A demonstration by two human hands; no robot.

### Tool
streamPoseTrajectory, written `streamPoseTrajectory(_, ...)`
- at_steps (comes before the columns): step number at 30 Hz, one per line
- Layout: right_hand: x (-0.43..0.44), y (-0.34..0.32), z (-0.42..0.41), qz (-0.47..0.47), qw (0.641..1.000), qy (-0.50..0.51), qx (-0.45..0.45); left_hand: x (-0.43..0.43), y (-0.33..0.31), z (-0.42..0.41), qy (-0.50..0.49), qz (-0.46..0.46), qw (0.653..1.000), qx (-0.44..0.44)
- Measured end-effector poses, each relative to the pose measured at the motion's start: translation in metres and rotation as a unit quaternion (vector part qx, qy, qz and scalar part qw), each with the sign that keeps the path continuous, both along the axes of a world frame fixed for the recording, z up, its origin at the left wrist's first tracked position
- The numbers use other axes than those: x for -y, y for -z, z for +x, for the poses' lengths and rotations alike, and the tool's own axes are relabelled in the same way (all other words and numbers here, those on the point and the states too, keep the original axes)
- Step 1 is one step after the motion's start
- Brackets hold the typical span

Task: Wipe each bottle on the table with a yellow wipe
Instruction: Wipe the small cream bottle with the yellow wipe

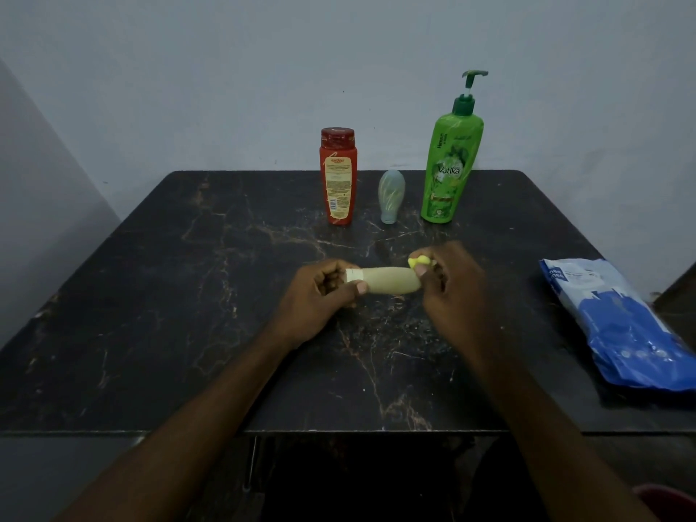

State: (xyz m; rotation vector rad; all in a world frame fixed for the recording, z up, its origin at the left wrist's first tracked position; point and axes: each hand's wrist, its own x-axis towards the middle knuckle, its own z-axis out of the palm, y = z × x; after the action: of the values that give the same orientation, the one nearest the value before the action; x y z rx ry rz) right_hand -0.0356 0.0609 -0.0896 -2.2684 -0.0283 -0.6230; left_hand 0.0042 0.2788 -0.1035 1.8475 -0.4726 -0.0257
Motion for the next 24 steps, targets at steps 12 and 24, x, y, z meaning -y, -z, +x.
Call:
streamPoseTrajectory(12, -0.026, 0.012, -0.003, 0.02, 0.998, -0.058, -0.002, 0.006, -0.005, -0.004, -0.056, 0.007, 0.997, 0.059)
streamPoseTrajectory(24, -0.032, 0.024, 0.001, 0.257, 0.96, -0.091, -0.062, 0.011, 0.001, -0.006, -0.026, 0.041, 0.996, 0.081)
